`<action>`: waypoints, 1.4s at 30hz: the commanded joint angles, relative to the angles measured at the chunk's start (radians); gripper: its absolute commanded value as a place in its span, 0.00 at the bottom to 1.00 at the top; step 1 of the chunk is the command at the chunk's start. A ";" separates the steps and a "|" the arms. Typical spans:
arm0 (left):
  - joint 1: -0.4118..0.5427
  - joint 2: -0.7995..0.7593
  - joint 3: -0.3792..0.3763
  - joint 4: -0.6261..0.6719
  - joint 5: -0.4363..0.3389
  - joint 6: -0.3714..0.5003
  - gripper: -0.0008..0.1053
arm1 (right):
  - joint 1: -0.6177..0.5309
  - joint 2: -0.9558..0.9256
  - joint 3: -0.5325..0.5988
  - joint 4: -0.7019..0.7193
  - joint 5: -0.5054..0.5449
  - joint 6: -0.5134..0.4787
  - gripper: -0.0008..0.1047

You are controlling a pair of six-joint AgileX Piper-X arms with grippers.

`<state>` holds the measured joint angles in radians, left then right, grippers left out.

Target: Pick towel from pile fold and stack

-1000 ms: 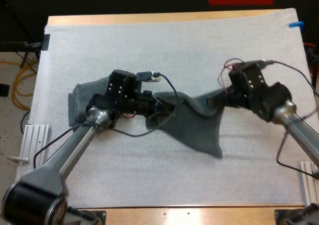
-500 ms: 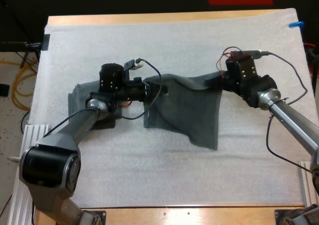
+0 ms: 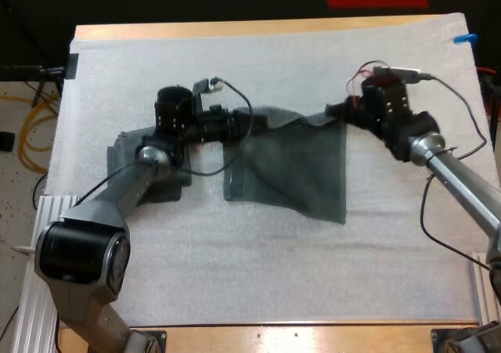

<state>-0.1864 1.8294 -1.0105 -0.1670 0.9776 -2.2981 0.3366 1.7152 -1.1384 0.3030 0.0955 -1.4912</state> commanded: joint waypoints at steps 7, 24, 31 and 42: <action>0.000 -0.021 -0.155 -0.019 0.135 -0.062 0.53 | -0.046 -0.042 -0.144 0.108 -0.054 -0.019 0.67; 0.000 -0.491 -0.159 0.511 -0.201 0.422 0.53 | -0.042 -0.433 -0.173 0.540 -0.091 -0.105 0.66; 0.000 -0.675 -0.159 0.952 -0.434 0.673 0.63 | 0.001 -0.551 -0.155 0.706 -0.152 -0.092 0.66; 0.000 -0.799 -0.029 1.204 -0.437 0.709 0.67 | 0.129 -0.665 0.142 0.722 -0.155 0.060 0.66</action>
<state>-0.1864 1.0349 -1.0442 1.0242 0.5507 -1.5861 0.4636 1.0542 -1.0110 1.0212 -0.0576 -1.4426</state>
